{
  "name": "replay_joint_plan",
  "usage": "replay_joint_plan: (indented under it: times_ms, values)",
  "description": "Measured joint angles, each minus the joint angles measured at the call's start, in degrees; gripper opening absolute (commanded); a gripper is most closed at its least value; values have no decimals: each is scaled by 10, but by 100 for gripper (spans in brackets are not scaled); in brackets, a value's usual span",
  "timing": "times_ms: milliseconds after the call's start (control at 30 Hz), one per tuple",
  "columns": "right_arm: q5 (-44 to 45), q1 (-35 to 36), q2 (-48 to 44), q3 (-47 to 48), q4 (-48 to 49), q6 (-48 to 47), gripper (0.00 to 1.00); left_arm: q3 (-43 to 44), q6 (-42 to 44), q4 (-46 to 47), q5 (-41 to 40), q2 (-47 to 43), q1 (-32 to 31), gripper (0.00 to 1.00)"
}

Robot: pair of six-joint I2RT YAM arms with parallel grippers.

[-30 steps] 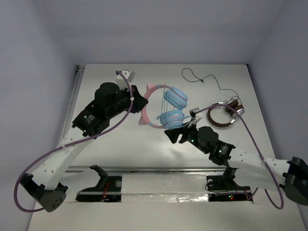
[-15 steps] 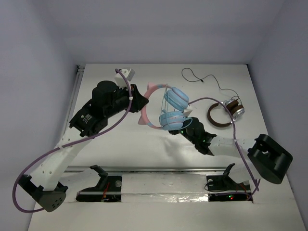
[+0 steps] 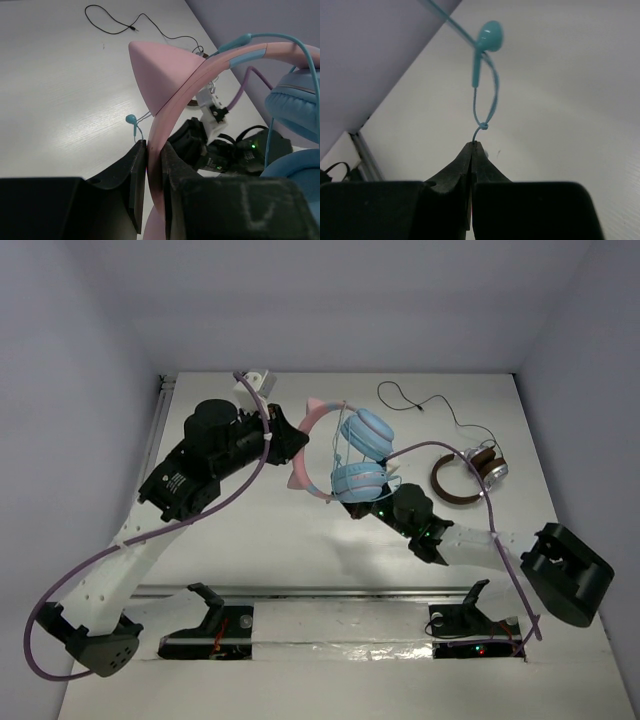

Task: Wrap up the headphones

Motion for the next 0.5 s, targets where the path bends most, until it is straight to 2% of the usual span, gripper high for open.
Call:
replay_joint_plan:
  times_ms: [233,500]
  values:
    - [-24,0,-76,-45,-1,31,0,2,-10,19,-15,32,0,0]
    - [-31,0,-105,-46,-22,37,0,14,-15,19,-27,34,0,0]
